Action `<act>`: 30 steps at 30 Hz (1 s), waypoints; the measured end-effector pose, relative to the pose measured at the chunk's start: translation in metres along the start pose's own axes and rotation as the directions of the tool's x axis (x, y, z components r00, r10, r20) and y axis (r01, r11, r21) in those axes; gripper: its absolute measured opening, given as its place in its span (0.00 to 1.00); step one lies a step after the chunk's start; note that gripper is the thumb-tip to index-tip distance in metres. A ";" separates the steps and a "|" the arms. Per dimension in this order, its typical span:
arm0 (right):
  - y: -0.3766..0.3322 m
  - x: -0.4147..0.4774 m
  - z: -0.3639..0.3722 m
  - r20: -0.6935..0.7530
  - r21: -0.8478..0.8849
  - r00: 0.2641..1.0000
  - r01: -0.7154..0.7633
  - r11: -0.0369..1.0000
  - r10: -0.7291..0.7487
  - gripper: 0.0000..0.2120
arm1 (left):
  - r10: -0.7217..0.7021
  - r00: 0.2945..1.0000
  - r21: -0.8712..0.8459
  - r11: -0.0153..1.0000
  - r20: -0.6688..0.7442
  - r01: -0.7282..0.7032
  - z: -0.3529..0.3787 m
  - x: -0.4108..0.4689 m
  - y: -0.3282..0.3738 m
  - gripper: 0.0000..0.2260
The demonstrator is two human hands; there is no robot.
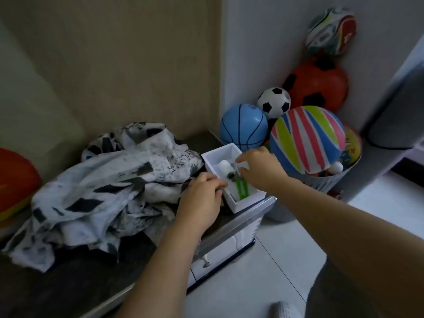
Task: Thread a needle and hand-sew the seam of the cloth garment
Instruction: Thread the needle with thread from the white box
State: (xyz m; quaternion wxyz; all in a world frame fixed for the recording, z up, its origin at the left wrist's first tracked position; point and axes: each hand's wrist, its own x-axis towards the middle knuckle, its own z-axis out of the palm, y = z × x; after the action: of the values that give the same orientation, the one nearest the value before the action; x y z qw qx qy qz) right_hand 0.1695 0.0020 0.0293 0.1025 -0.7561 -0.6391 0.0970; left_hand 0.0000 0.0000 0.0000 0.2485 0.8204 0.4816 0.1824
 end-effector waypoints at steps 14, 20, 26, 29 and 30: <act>-0.009 0.036 0.028 -0.037 -0.160 0.998 0.042 0.986 -0.048 0.23 | -0.012 0.998 0.085 0.996 0.060 0.007 0.001 0.007 -0.009 0.13; 0.004 0.019 -0.014 -0.079 0.445 0.993 -0.040 0.895 0.083 0.21 | -0.053 0.998 0.147 0.988 0.045 0.046 -0.004 0.005 -0.007 0.10; 0.002 0.005 -0.033 -0.008 0.528 1.000 0.014 0.849 -0.012 0.19 | -0.130 0.991 -0.031 0.991 -0.005 0.130 0.002 0.011 0.002 0.10; -0.004 0.003 -0.035 0.037 0.537 0.998 0.031 0.843 -0.060 0.16 | -0.197 0.980 -0.464 0.869 -0.010 0.169 -0.005 0.013 0.016 0.12; -0.006 0.003 -0.035 0.045 0.534 0.996 0.043 0.845 -0.079 0.15 | -0.216 0.976 -0.611 0.771 0.018 0.182 -0.010 0.014 0.021 0.12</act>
State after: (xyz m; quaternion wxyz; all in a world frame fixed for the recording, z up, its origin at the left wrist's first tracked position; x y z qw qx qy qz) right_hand 0.1745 0.0052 0.0644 0.2898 -0.6737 -0.6140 0.2916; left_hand 0.0160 0.0056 0.0208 0.5042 0.6359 0.4876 0.3219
